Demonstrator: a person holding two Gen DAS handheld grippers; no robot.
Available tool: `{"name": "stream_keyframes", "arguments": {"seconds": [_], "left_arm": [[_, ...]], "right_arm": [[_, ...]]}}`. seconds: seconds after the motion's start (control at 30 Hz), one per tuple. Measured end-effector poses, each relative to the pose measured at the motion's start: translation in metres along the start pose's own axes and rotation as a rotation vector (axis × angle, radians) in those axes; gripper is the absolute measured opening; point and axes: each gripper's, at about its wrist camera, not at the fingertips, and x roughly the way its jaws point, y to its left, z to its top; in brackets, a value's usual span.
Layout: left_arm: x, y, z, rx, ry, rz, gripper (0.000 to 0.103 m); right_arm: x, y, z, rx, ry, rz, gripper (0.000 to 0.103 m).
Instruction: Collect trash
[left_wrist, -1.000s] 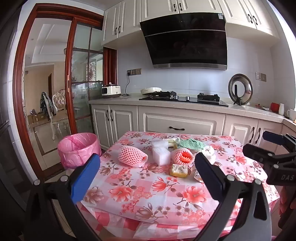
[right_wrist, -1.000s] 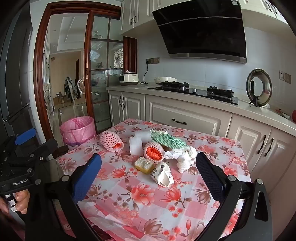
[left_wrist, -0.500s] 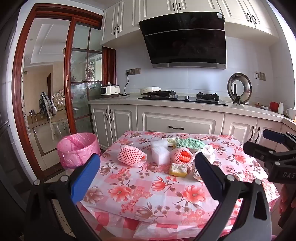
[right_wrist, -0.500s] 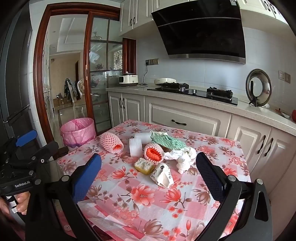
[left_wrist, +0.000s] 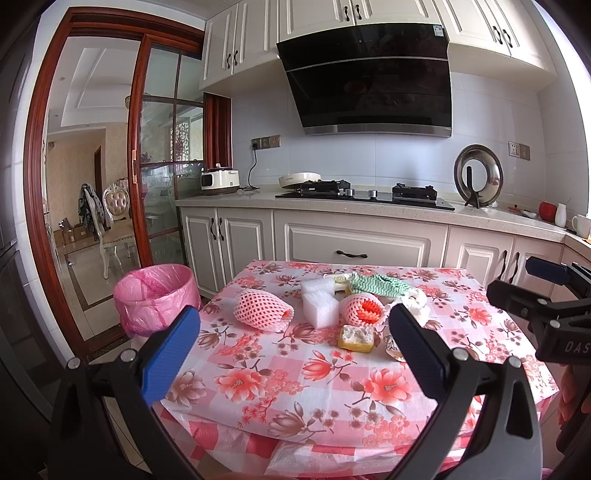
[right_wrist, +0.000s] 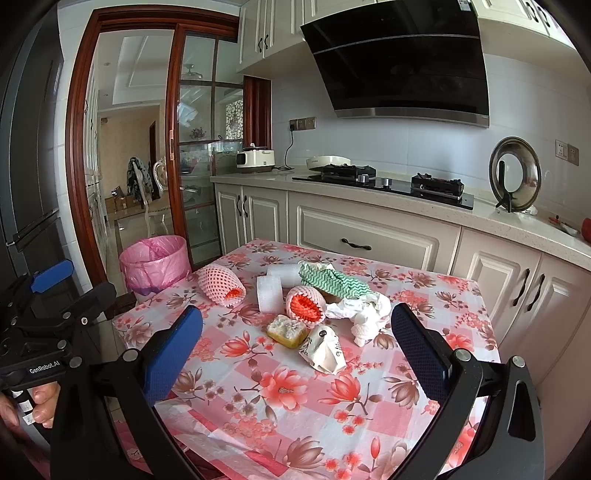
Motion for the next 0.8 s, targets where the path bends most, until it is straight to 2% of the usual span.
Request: {"name": "stream_keyframes", "arguments": {"seconds": [0.8], "left_arm": [[0.0006, 0.0038, 0.0054, 0.001, -0.002, 0.0, 0.099]], "right_arm": [[-0.0019, -0.0016, 0.0018, 0.004, -0.003, 0.0, 0.096]]}}
